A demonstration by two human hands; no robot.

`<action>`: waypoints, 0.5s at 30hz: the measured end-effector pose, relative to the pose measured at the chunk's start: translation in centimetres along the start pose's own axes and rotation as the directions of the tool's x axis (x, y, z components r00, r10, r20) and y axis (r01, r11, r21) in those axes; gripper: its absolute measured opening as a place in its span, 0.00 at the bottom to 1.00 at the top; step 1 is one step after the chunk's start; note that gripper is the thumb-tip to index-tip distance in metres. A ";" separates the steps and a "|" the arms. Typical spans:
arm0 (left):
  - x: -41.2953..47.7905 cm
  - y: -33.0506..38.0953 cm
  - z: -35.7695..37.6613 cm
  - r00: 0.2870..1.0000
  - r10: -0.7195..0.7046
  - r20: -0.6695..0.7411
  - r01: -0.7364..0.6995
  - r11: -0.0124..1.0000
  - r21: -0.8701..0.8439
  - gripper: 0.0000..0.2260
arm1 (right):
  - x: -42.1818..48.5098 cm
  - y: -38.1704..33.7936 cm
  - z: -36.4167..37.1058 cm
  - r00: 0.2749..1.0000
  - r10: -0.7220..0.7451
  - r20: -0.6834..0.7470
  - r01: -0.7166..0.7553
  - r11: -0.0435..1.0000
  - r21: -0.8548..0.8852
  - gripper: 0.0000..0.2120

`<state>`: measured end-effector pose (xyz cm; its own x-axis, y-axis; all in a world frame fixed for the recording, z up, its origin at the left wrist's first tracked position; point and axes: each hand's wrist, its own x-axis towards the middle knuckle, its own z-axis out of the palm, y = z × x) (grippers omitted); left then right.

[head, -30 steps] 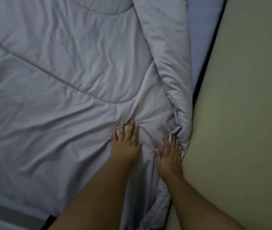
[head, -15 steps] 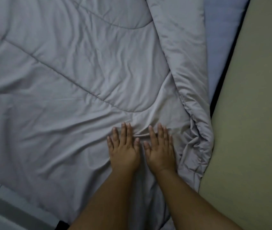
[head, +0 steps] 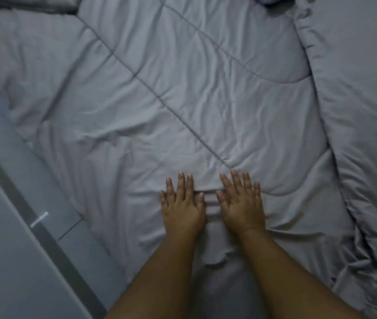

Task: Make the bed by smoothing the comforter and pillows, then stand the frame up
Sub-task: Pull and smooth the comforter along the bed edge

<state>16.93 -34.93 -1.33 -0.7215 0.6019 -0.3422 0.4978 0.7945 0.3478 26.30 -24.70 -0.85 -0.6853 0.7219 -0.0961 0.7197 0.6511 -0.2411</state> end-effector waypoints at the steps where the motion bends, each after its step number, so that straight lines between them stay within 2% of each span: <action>1: 0.9 -0.9 -0.9 1.000 -0.022 0.004 0.022 1.000 0.000 0.33 | 0.8 -1.0 0.0 1.000 -0.019 0.007 0.019 1.000 0.001 0.26; 4: 4.1 -3.6 -3.2 0.996 -0.087 0.025 0.088 0.996 -0.006 0.28 | 3.7 -4.3 0.1 0.998 -0.061 0.022 0.061 0.998 -0.004 0.30; 8: 9.1 -8.1 -5.4 0.990 -0.141 -0.010 0.141 0.990 -0.032 0.28 | 8.3 -9.3 1.1 0.993 -0.104 0.052 0.105 0.994 -0.014 0.29; 12: 14.2 -13.4 -7.8 0.990 -0.109 -0.087 0.110 0.994 0.008 0.33 | 13.7 -15.5 3.1 0.986 -0.150 0.076 0.151 0.988 -0.017 0.32; 15: 17.6 -17.2 -10.1 0.977 -0.156 -0.144 0.158 0.987 0.000 0.34 | 17.7 -20.7 4.6 0.978 -0.178 0.107 0.178 0.984 0.010 0.30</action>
<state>-9.23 -38.85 -4.50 -0.8520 0.4527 -0.2631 0.3780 0.8795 0.2891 -1.25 -26.47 -2.02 -0.8101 0.5655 -0.1545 0.5854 0.7666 -0.2637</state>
